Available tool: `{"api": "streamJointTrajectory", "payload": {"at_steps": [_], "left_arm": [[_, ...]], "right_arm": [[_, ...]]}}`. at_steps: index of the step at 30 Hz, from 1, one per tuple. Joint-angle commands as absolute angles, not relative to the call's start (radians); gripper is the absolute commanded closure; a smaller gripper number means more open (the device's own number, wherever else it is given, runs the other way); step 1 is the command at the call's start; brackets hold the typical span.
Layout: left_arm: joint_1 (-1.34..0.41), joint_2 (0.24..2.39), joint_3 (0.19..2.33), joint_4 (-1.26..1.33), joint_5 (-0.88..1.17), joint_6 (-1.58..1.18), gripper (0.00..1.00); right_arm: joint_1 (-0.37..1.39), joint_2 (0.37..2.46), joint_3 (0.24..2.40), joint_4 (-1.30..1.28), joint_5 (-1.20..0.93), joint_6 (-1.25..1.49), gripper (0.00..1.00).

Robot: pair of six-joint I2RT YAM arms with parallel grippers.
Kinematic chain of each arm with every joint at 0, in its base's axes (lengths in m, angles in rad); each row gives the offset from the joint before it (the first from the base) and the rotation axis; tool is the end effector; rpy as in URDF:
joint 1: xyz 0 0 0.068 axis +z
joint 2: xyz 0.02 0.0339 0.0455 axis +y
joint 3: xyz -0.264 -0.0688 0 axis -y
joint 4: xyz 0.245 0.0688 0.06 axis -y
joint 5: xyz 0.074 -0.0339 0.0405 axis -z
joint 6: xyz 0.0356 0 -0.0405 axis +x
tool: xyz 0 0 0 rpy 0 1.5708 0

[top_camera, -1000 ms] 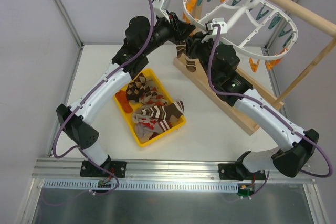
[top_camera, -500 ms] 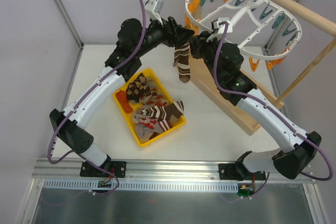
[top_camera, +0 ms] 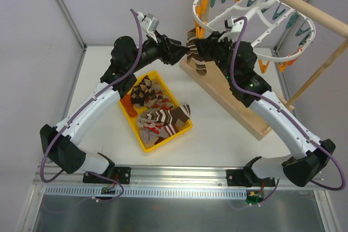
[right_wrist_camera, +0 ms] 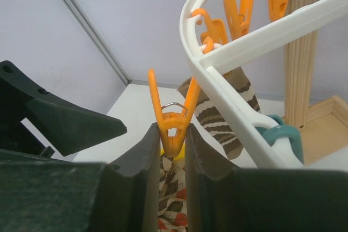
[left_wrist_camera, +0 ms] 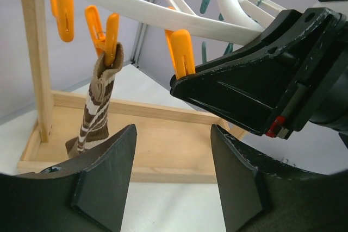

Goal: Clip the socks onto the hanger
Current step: Open the clamp at the hanger.

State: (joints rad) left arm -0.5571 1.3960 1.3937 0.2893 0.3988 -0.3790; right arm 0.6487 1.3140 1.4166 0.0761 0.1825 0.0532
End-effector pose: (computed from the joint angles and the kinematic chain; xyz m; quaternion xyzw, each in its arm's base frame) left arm 0.2657 -0.1818 0.4631 0.2102 0.5704 -0.4600 0.6471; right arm 0.2412 0.1748 0.4730 -0.1205 0.6309 0.2079 0.7377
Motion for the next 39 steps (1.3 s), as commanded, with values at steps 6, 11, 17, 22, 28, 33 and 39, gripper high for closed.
{"api": "streamJointTrajectory", "payload": {"at_steps": [6,11,17,22,28,33,39], "left_arm": [[-0.561,1.471,1.422,0.431,0.492,-0.362,0.48],[-0.565,1.535,1.483,0.445,0.518,-0.359,0.49],[-0.565,1.574,1.517,0.482,0.546,-0.360,0.49],[-0.565,1.606,1.566,0.486,0.560,-0.364,0.49],[-0.568,1.634,1.586,0.492,0.563,-0.370,0.49],[-0.568,1.643,1.586,0.500,0.568,-0.371,0.50],[-0.568,1.643,1.585,0.503,0.566,-0.365,0.50]], "right_arm": [[0.641,1.293,1.489,0.072,0.152,0.115,0.89],[0.643,1.304,1.511,0.067,0.147,0.120,0.85],[0.641,1.324,1.523,0.061,0.155,0.120,0.73],[0.640,1.335,1.531,0.071,0.167,0.120,0.62],[0.637,1.353,1.545,0.081,0.195,0.121,0.48],[0.635,1.371,1.557,0.089,0.224,0.138,0.43],[0.632,1.381,1.554,0.100,0.284,0.169,0.41]]}}
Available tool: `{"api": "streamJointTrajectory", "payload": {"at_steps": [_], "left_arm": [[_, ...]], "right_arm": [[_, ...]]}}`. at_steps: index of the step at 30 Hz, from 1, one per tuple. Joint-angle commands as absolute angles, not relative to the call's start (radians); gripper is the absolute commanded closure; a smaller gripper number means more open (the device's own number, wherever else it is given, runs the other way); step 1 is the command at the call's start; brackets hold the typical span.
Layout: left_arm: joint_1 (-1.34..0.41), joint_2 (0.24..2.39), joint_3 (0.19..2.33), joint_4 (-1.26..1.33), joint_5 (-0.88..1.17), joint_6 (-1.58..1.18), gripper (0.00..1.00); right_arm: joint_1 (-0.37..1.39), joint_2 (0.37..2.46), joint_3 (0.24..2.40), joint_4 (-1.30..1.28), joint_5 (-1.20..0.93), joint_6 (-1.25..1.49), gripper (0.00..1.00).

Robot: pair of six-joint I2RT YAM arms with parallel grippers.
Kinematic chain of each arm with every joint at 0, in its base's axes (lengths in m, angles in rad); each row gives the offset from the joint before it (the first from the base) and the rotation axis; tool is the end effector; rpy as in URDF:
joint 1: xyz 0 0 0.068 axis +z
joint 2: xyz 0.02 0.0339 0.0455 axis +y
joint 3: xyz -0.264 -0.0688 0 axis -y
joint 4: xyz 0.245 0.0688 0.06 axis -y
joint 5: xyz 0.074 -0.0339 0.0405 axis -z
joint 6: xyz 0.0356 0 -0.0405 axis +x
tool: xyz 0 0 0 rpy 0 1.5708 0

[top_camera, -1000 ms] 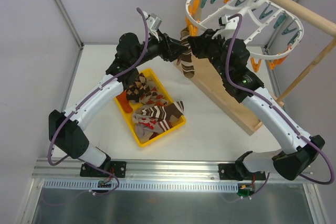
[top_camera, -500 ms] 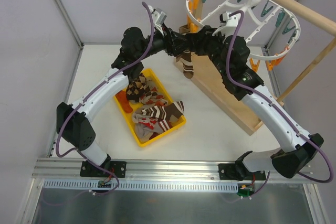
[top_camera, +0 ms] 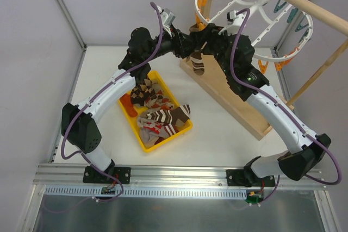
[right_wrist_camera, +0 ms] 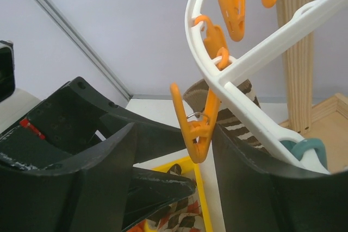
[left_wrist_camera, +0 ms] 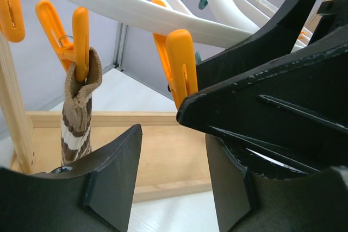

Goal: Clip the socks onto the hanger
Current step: Open the clamp at the hanger.

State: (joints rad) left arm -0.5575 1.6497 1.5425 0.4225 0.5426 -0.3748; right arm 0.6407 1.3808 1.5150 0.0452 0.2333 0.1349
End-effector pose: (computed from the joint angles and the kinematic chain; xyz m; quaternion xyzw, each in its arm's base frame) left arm 0.3214 -0.2220 0.4425 0.2676 0.5437 -0.4911 0.6258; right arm 0.2549 0.1798 0.4844 -0.0728 0.6387 0.2192 0.7340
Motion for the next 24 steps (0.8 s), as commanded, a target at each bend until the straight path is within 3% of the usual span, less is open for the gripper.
{"api": "streamJointTrajectory", "payload": {"at_steps": [1,6,17,24], "left_arm": [[-0.568,1.644,1.585,0.503,0.566,-0.365,0.50],[-0.568,1.643,1.582,0.503,0.561,-0.356,0.51],[-0.568,1.634,1.559,0.503,0.560,-0.338,0.52],[-0.566,1.620,1.539,0.499,0.546,-0.325,0.52]], "right_arm": [[0.632,1.382,1.551,0.104,0.291,0.173,0.39],[0.629,1.382,1.549,0.123,0.337,0.199,0.37],[0.624,1.399,1.545,0.140,0.376,0.221,0.72],[0.614,1.399,1.526,0.158,0.367,0.235,0.85]]}}
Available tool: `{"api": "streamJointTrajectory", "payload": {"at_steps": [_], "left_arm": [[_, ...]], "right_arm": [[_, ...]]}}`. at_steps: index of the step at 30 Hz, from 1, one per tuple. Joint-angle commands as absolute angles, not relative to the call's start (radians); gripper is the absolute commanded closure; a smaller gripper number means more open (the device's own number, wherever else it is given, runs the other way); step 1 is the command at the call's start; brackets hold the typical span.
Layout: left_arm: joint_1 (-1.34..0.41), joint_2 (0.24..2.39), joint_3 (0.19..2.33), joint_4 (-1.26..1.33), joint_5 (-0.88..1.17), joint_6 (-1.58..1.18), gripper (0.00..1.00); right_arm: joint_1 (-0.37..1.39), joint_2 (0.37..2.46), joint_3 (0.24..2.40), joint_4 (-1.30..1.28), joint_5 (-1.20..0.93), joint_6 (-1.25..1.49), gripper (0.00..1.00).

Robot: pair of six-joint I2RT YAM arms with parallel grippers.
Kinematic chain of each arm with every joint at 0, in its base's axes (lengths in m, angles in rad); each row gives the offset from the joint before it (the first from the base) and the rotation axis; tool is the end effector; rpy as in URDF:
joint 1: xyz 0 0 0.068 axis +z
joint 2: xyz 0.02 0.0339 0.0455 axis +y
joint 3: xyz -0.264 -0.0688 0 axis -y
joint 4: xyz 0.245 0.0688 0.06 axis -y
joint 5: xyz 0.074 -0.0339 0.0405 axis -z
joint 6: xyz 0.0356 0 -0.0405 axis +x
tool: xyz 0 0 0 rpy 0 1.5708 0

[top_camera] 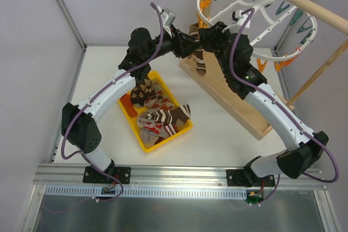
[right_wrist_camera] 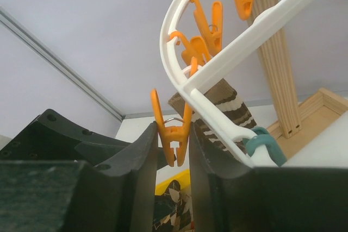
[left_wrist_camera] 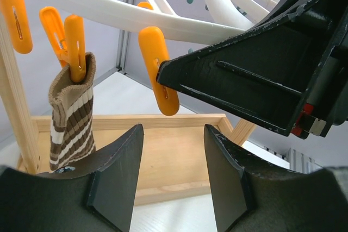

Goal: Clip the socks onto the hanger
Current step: Open the clamp at the hanger.

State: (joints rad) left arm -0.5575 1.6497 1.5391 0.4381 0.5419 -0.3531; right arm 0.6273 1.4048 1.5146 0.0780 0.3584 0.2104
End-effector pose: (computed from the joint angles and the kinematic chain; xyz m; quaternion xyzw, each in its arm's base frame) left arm 0.3211 -0.2219 0.4429 0.2737 0.5360 -0.4844 0.6349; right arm 0.2654 0.1770 0.4804 0.0045 0.6423 0.2044 0.7387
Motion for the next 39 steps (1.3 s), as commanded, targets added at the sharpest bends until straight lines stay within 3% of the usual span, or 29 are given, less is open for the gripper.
{"api": "streamJointTrajectory", "payload": {"at_steps": [1,12,22,25,26,30,31,34,39], "left_arm": [[-0.566,1.621,1.542,0.499,0.545,-0.325,0.52],[-0.566,1.683,1.651,0.446,0.503,-0.337,0.62],[-0.566,1.761,1.776,0.302,0.511,-0.304,0.65],[-0.568,1.764,1.779,0.310,0.508,-0.298,0.70],[-0.568,1.766,1.781,0.313,0.506,-0.298,0.76],[-0.568,1.770,1.782,0.331,0.492,-0.293,0.90],[-0.568,1.770,1.781,0.334,0.494,-0.290,0.91],[-0.568,1.779,1.781,0.336,0.497,-0.282,0.94],[-0.568,1.789,1.781,0.342,0.483,-0.284,0.95]], "right_arm": [[0.614,1.401,1.525,0.158,0.364,0.235,0.86],[0.597,1.400,1.535,0.135,0.284,0.227,0.85],[0.588,1.411,1.566,0.109,0.212,0.236,0.82],[0.587,1.417,1.568,0.109,0.192,0.248,0.80],[0.586,1.420,1.571,0.106,0.189,0.256,0.80],[0.584,1.422,1.571,0.103,0.196,0.268,0.66],[0.583,1.420,1.571,0.103,0.198,0.268,0.56],[0.578,1.414,1.577,0.104,0.209,0.278,0.47],[0.568,1.424,1.598,0.095,0.236,0.296,0.38]]}}
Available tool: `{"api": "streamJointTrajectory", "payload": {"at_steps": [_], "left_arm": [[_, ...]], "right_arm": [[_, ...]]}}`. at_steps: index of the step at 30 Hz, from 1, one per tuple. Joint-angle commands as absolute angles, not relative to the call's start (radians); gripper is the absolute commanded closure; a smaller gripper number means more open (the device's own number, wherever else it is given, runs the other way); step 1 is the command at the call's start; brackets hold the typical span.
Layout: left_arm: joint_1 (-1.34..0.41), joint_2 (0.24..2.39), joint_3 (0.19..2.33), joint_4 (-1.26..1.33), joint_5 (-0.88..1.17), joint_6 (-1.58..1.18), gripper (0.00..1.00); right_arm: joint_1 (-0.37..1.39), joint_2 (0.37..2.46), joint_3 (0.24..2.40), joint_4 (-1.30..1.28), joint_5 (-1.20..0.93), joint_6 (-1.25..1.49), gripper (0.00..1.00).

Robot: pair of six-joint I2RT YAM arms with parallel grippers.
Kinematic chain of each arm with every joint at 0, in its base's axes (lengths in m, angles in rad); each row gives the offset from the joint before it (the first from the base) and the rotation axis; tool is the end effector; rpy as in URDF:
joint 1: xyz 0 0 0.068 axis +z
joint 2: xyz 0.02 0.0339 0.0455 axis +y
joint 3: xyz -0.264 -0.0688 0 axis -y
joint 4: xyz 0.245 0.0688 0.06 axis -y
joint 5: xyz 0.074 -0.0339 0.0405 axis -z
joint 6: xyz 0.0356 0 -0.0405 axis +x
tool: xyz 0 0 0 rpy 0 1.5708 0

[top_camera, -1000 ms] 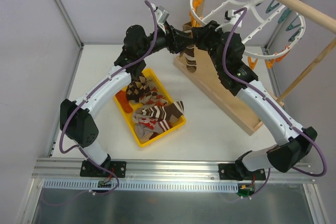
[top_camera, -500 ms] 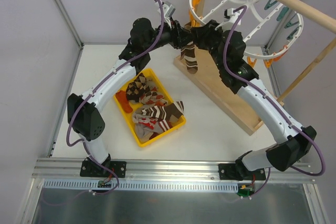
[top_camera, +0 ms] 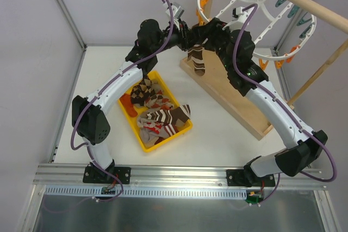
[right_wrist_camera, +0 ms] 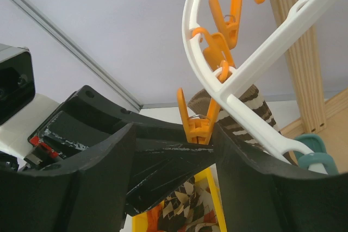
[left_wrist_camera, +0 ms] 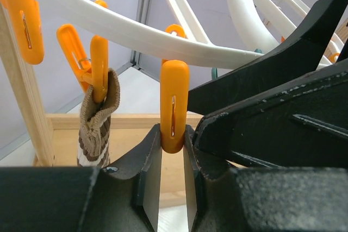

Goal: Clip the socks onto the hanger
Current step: Open the clamp at the hanger.

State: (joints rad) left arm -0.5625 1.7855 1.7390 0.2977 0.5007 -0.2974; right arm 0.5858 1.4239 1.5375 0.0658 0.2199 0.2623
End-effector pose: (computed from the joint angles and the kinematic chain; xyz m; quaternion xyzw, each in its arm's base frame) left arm 0.3510 -0.2415 0.4461 0.2725 0.5628 -0.4571 0.6325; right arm 0.2751 0.1732 0.4814 -0.0195 0.6423 0.2498 0.7243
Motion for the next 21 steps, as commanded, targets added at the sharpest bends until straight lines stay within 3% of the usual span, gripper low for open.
{"api": "streamJointTrajectory", "payload": {"at_steps": [1,12,21], "left_arm": [[-0.568,1.789,1.782,0.344,0.485,-0.276,0.96],[-0.566,1.776,1.759,0.348,0.480,-0.203,0.96],[-0.568,1.767,1.750,0.348,0.482,-0.186,0.95]], "right_arm": [[0.566,1.430,1.611,0.078,0.242,0.308,0.38],[0.474,1.448,1.603,0.064,0.178,0.469,0.40],[0.469,1.463,1.635,0.005,0.212,0.365,0.40]]}}
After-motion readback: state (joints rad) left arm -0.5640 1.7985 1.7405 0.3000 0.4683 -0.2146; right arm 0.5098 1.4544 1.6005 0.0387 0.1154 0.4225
